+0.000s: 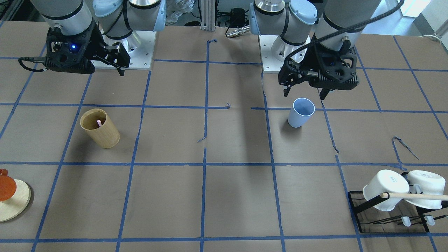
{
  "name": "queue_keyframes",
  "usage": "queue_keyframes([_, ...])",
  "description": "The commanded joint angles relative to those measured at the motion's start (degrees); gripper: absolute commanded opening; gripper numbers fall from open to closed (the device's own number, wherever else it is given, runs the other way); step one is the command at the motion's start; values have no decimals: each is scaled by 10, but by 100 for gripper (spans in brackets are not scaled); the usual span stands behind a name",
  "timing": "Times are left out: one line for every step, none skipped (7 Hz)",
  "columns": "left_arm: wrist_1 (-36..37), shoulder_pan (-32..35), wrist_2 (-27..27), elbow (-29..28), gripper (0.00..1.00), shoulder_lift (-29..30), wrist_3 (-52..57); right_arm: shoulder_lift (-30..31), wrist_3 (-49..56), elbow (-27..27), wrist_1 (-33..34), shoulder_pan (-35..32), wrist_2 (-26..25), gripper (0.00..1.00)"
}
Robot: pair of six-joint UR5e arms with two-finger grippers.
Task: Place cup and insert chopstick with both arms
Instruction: 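Lower the left gripper onto the blue cup while the right descends to the stick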
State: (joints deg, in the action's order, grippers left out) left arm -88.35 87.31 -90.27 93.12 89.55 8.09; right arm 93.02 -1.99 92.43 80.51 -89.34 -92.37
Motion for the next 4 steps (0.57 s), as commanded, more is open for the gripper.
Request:
queue_keyframes([21, -94, -6, 115, 100, -23, 143, -4, 0, 3, 44, 6, 1, 100])
queue_keyframes([58, -108, -4, 168, 100, -24, 158, -7, 8, 10, 83, 3, -2, 100])
queue_keyframes([111, -129, -4, 225, 100, -26, 168, -6, 9, 16, 88, 7, -2, 97])
queue_keyframes([132, -159, -6, 246, 100, -27, 203, -8, 10, 32, 123, 6, -20, 94])
